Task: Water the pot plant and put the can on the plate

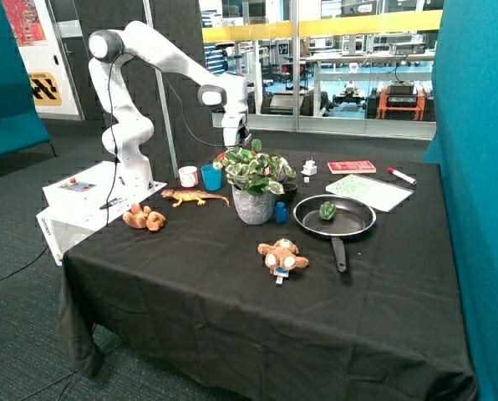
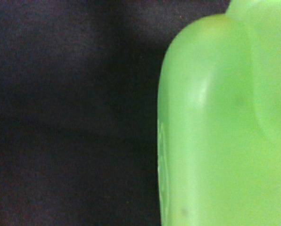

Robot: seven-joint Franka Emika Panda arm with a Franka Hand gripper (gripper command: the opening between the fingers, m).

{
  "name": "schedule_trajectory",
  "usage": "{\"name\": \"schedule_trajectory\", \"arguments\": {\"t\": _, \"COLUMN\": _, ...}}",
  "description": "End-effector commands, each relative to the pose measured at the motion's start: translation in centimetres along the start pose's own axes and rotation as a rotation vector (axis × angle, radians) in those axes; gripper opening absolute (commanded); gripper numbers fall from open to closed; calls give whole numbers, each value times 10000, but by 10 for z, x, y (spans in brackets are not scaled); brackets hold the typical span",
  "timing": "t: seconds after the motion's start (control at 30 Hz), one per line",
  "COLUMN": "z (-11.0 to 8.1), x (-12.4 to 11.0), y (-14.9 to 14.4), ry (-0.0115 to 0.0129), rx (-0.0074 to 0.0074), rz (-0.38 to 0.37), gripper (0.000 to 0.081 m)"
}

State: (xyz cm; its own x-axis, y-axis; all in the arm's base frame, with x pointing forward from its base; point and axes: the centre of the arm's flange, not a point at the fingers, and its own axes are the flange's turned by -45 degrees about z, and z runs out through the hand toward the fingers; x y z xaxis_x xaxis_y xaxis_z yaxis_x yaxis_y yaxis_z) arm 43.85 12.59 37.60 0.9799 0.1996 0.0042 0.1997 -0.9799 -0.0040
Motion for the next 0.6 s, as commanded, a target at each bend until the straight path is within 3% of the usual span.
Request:
{"name": "schedule_trajectory", "arguments": {"t": 0.0, "z": -1, "x": 4, "y": 2, "ry": -42, "rx": -40, "rz": 173, "gripper": 4}}
{"name": "schedule_trajectory", "arguments": {"t": 0.57, "z": 1, "x": 3, "y": 8, "ry": -42, "rx": -40, "rz": 144, "gripper": 0}}
